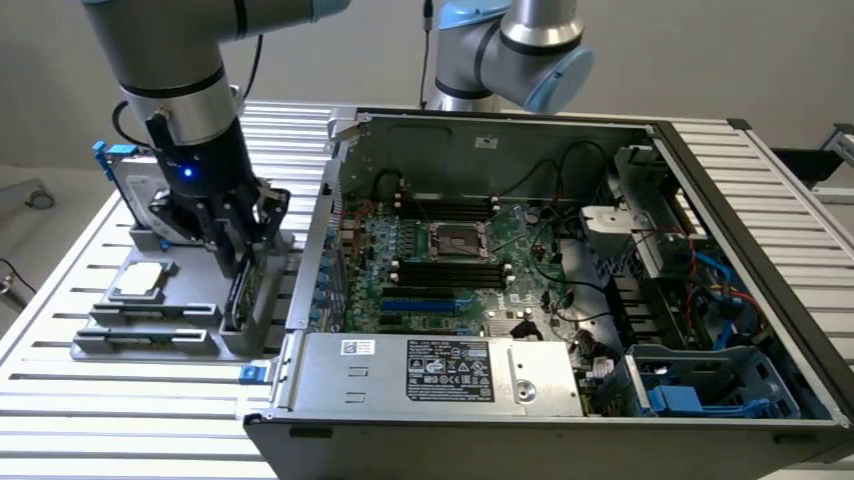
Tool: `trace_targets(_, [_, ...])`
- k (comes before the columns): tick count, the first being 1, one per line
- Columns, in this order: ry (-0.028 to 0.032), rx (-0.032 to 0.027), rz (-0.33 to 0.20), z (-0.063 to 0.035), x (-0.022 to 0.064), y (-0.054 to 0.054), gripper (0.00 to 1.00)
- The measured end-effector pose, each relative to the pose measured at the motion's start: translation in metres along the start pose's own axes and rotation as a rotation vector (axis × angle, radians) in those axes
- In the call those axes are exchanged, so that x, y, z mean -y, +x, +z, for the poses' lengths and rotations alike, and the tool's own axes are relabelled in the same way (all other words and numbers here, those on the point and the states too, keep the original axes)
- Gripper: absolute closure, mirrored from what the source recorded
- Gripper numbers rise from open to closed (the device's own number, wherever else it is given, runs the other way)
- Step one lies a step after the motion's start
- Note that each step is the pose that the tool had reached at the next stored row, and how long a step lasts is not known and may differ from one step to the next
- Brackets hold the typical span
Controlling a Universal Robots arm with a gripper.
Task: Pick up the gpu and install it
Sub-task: 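Pick up the gpu and move the gpu toward the slot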
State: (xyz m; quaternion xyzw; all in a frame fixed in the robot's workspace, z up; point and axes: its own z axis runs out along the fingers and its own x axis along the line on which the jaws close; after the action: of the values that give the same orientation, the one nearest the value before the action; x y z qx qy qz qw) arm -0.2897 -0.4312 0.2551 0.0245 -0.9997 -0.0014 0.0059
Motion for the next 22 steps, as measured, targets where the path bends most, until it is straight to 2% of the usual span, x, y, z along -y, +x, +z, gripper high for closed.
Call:
trace_targets(7, [0.0,0.0,0.0,0.0121,0.0006,-0.001,0.64])
trace_targets(22, [0.0003,-0.0004,0.0,0.0166,0.0007,-0.001,0.64])
